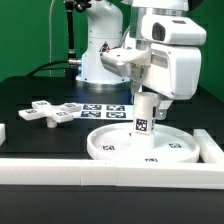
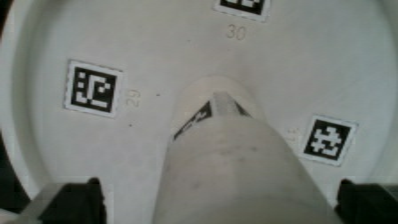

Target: Assemble round table

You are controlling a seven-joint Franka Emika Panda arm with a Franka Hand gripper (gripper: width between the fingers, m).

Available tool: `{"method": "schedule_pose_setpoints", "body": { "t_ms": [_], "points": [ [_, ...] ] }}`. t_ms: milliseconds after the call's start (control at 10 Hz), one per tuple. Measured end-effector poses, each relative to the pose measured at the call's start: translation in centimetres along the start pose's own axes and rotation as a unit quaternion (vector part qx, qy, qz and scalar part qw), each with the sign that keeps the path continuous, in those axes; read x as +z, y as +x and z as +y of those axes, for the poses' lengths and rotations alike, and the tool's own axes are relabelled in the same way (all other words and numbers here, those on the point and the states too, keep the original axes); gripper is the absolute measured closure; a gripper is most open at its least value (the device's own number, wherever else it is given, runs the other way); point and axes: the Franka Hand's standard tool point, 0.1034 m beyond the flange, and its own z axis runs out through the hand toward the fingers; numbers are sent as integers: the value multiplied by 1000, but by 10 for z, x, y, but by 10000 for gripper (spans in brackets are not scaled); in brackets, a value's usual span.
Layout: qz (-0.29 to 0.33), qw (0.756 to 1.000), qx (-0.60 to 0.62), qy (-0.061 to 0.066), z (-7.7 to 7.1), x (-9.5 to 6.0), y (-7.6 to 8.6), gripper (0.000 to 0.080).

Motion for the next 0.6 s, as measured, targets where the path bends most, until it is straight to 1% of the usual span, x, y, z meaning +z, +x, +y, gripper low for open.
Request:
{"method": "schedule_pose_setpoints", "body": {
  "t_ms": [300,400,500,600],
  "points": [
    [0,1000,5,2,-2,1,-5,150],
    [0,1000,6,3,-3,1,-6,245],
    [0,1000,6,2,-3,1,-6,396],
    [0,1000,7,2,-3,1,-6,396]
  ]
}}
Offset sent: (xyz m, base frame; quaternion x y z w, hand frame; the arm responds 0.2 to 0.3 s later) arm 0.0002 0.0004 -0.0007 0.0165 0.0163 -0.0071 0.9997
